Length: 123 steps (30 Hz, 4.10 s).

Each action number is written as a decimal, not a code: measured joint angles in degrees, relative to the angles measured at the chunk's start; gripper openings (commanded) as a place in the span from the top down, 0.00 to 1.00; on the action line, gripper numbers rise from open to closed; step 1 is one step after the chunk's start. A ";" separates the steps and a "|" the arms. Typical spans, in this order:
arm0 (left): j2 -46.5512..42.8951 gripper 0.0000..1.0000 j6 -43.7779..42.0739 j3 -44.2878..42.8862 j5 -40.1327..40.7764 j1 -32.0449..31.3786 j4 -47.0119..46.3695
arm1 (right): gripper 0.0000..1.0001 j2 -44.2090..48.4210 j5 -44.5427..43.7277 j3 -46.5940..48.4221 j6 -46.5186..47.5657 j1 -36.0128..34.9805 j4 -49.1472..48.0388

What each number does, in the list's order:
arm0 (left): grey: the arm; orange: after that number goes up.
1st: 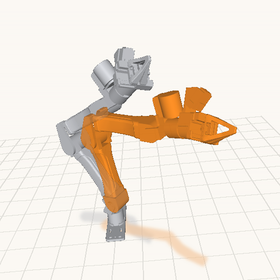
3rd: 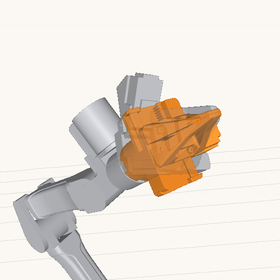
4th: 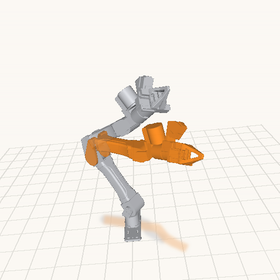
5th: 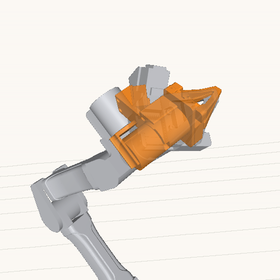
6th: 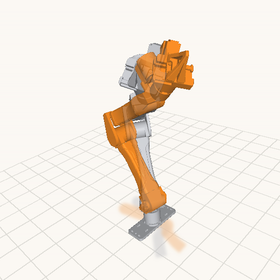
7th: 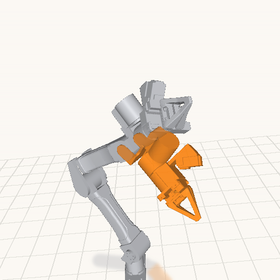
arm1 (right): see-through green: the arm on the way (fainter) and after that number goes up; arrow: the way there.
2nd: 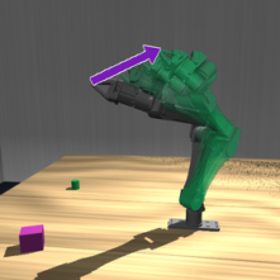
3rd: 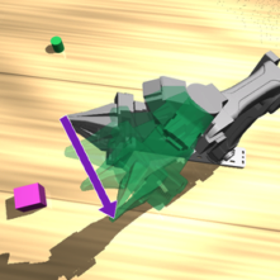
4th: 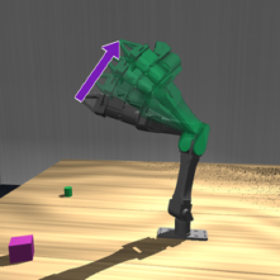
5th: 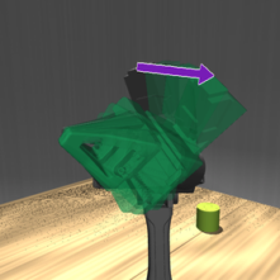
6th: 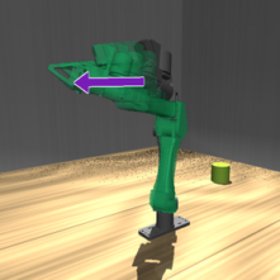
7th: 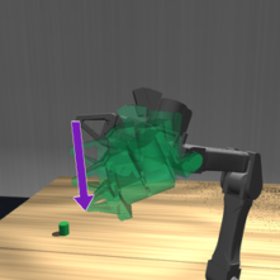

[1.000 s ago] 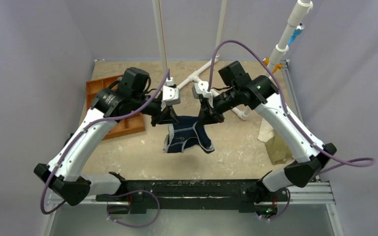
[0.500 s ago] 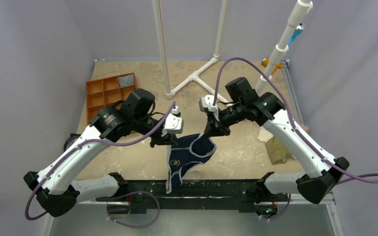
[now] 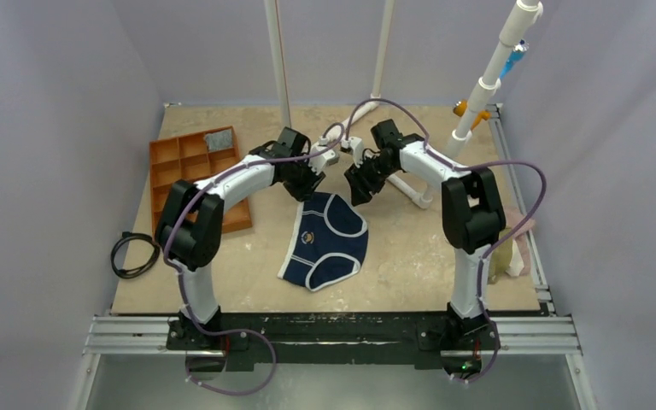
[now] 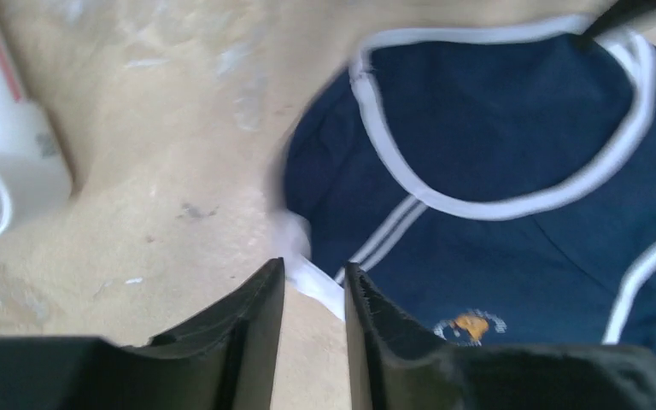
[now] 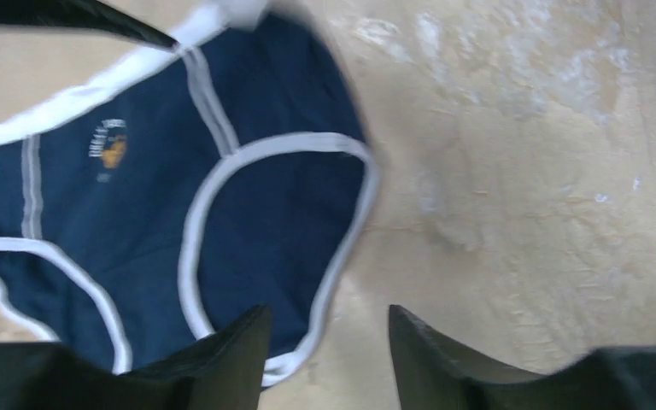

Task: Roll the underwear
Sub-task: Flatten out the underwear at the center of the board, then fold the underwear at the center of the board.

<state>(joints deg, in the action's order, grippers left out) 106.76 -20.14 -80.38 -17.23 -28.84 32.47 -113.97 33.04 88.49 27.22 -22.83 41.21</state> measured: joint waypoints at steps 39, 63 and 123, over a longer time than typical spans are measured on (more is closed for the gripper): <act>-59.43 0.19 -6.97 26.60 -2.23 31.71 24.11 | 0.29 17.62 -12.79 -28.00 5.49 -45.16 -18.93; -55.87 0.17 -8.24 26.73 -5.64 32.37 23.06 | 0.26 17.75 -13.64 -25.53 6.80 -46.56 -15.08; -57.48 0.21 -8.37 37.29 -15.43 32.81 14.49 | 1.00 14.51 -3.28 -21.73 0.63 -31.56 -14.78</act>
<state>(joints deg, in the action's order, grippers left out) 49.28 -28.51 -43.09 -32.67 3.97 46.96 -99.46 29.76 66.76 27.86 -54.39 26.44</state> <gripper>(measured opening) 0.798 0.008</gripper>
